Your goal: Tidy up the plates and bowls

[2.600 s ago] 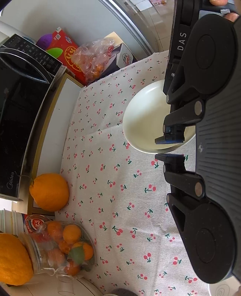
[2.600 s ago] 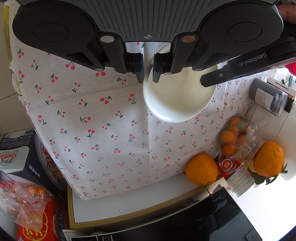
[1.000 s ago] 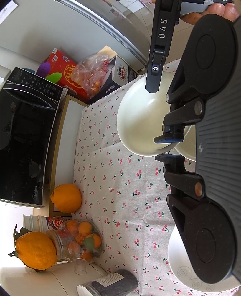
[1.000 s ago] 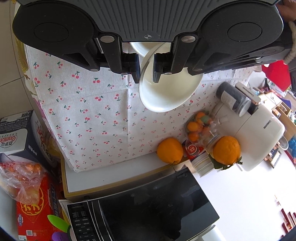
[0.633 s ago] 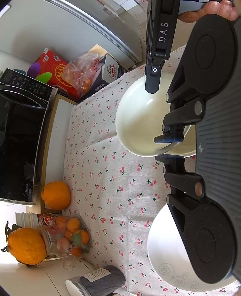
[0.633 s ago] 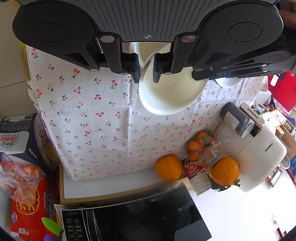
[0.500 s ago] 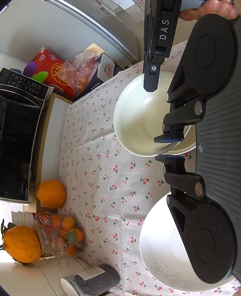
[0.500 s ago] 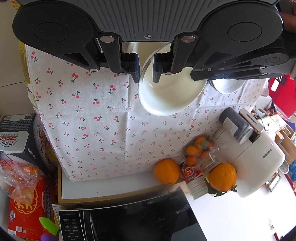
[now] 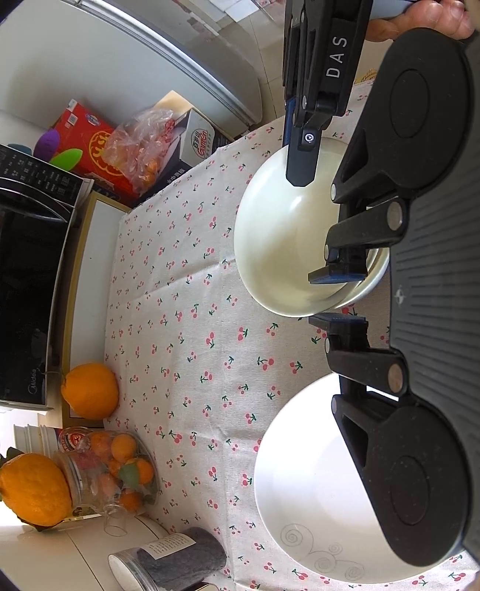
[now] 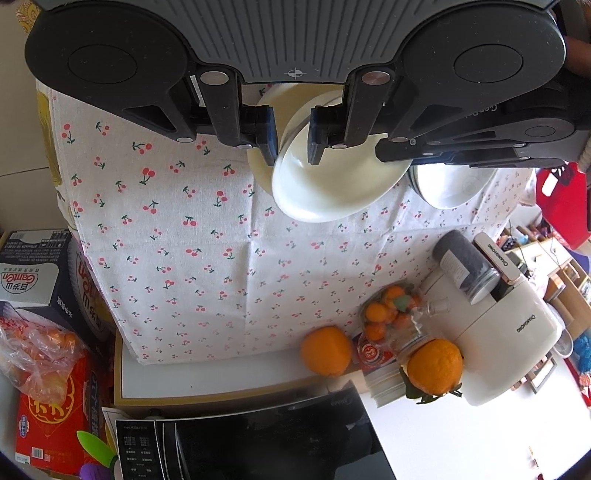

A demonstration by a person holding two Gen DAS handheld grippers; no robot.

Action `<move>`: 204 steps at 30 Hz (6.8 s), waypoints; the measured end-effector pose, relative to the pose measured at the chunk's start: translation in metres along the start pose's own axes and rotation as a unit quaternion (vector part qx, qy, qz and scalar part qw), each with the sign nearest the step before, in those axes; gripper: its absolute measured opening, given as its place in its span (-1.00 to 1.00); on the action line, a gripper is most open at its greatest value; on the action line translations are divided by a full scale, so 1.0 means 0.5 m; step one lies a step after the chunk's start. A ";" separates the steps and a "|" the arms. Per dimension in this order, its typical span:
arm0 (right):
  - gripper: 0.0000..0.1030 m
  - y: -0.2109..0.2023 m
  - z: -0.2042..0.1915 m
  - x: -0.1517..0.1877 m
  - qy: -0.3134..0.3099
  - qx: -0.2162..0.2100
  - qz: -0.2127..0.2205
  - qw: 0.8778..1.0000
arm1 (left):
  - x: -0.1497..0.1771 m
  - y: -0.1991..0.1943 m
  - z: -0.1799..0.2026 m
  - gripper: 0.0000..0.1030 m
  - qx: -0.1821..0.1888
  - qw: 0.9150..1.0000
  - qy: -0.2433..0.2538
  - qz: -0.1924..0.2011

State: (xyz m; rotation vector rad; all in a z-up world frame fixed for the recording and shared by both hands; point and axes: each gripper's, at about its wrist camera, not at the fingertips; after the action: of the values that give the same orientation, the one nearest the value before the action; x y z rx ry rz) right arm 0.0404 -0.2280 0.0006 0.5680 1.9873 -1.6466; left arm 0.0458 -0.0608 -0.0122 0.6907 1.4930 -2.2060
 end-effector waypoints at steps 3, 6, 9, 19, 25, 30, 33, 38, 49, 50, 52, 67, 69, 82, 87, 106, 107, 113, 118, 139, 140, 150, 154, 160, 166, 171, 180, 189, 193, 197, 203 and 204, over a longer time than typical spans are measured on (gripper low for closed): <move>-0.43 -0.003 -0.002 0.002 -0.001 0.002 0.004 1.000 | 0.001 0.000 -0.001 -0.68 0.002 1.000 -0.002 0.000; -0.28 -0.008 -0.002 0.003 -0.003 -0.001 0.009 1.000 | 0.001 0.000 -0.003 -0.68 0.003 1.000 -0.005 -0.001; -0.22 -0.014 0.002 0.001 0.002 0.000 0.018 1.000 | 0.000 0.001 -0.004 -0.65 0.006 1.000 -0.009 -0.002; -0.07 0.001 0.029 -0.006 0.047 0.015 0.005 0.999 | -0.005 0.001 -0.012 -0.60 0.026 0.999 -0.030 0.002; 0.01 0.018 0.042 -0.004 0.076 0.027 -0.014 0.997 | -0.006 0.008 -0.014 -0.46 0.030 0.999 -0.033 0.000; 0.04 0.023 0.050 -0.002 0.092 0.033 -0.024 0.995 | -0.006 0.011 -0.013 -0.31 0.036 0.999 -0.031 -0.004; 0.33 0.023 0.053 -0.002 0.100 0.037 -0.023 0.994 | -0.008 0.014 -0.013 -0.21 0.038 0.999 -0.024 -0.007; 0.33 0.030 0.061 -0.001 0.115 0.029 -0.035 0.992 | -0.008 0.020 -0.014 -0.09 0.035 0.999 -0.020 -0.006; 0.33 0.052 0.060 0.009 0.127 0.047 -0.060 0.989 | -0.009 0.033 -0.021 -0.33 0.030 0.999 -0.015 -0.008; 0.33 0.052 0.059 0.010 0.125 0.047 -0.060 0.989 | -0.009 0.036 -0.024 -0.36 0.031 0.999 -0.016 -0.010; 0.32 0.052 0.059 0.010 0.124 0.044 -0.060 0.989 | -0.009 0.038 -0.026 -0.39 0.030 0.999 -0.018 -0.012; -0.02 0.056 0.058 0.013 0.127 0.039 -0.064 0.989 | -0.008 0.051 -0.028 -0.59 0.021 1.000 -0.008 -0.016; -0.07 0.056 0.055 0.012 0.123 0.034 -0.064 0.990 | -0.008 0.051 -0.028 -0.62 0.020 1.000 -0.008 -0.016; -0.75 0.078 0.041 0.022 0.111 0.037 -0.084 0.990 | 0.005 0.070 -0.013 -0.79 0.009 1.000 0.014 -0.025; -0.75 0.076 0.040 0.020 0.106 0.041 -0.080 0.990 | 0.003 0.065 -0.006 -0.82 0.004 0.999 0.026 -0.017; -0.73 0.051 0.038 0.007 0.099 0.046 -0.036 0.993 | 0.008 0.046 0.012 -0.84 0.000 0.999 0.032 0.015; -0.73 0.050 0.037 0.007 0.098 0.047 -0.034 0.993 | 0.008 0.046 0.014 -0.84 -0.002 0.999 0.034 0.017; -0.73 0.037 0.035 0.004 0.094 0.049 -0.014 0.994 | 0.007 0.037 0.022 -0.85 -0.004 0.999 0.041 0.028; -0.72 0.018 0.027 -0.002 0.084 0.049 0.017 0.995 | 0.005 0.021 0.025 -0.85 -0.004 0.998 0.044 0.044; -0.71 0.003 -0.117 -0.031 0.037 0.021 0.048 0.998 | 0.012 -0.082 -0.061 -0.85 -0.026 0.996 -0.015 0.090; -0.71 0.005 -0.129 -0.032 0.032 0.018 0.047 0.998 | 0.014 -0.089 -0.069 -0.85 -0.027 0.995 -0.021 0.090; -0.70 0.023 -0.229 -0.017 -0.015 -0.012 0.032 0.999 | 0.059 -0.147 -0.147 -0.84 -0.039 0.992 -0.072 0.100; -0.70 0.035 -0.259 -0.009 -0.028 -0.026 0.016 0.999 | 0.076 -0.167 -0.173 -0.84 -0.045 0.990 -0.091 0.102; -0.70 0.060 -0.289 0.001 -0.036 -0.037 -0.016 0.999 | 0.093 -0.179 -0.200 -0.83 -0.057 0.988 -0.107 0.098; -0.70 0.088 -0.297 0.009 -0.020 -0.050 -0.056 0.997 | 0.096 -0.179 -0.214 -0.82 -0.079 0.987 -0.109 0.092; -0.70 0.095 -0.300 0.013 -0.021 -0.047 -0.063 0.997 | 0.097 -0.174 -0.218 -0.81 -0.082 0.987 -0.107 0.088; -0.70 0.105 -0.301 0.011 -0.020 -0.045 -0.064 0.997 | 0.094 -0.167 -0.228 -0.81 -0.082 0.986 -0.118 0.083; -0.70 0.114 -0.311 0.012 -0.024 -0.040 -0.064 0.997 | 0.089 -0.158 -0.238 -0.81 -0.091 0.985 -0.126 0.081; -0.66 0.114 -0.309 0.011 -0.019 -0.040 -0.064 0.997 | 0.089 -0.156 -0.245 -0.80 -0.083 0.984 -0.136 0.077; -0.66 0.109 -0.310 0.011 -0.023 -0.037 -0.059 0.997 | 0.090 -0.160 -0.244 -0.78 -0.083 0.984 -0.135 0.082; -0.62 0.096 -0.307 0.012 -0.031 -0.032 -0.052 0.998 | 0.092 -0.175 -0.244 -0.58 -0.080 0.982 -0.140 0.093; -0.59 0.092 -0.307 0.013 -0.034 -0.030 -0.050 0.998 | 0.093 -0.177 -0.244 -0.55 -0.082 0.982 -0.139 0.094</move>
State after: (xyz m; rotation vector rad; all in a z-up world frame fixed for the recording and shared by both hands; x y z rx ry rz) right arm 0.0463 -0.0688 -0.0161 0.3919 2.0377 -1.6350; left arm -0.0197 0.0827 -0.0121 0.4300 1.3860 -1.9216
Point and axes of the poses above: each gripper's, at about its wrist camera, not at the fingertips, and y roughly the way its jaws point, z to its right, x to its underside, and after that the axes turned 7 degrees about x, right-handed
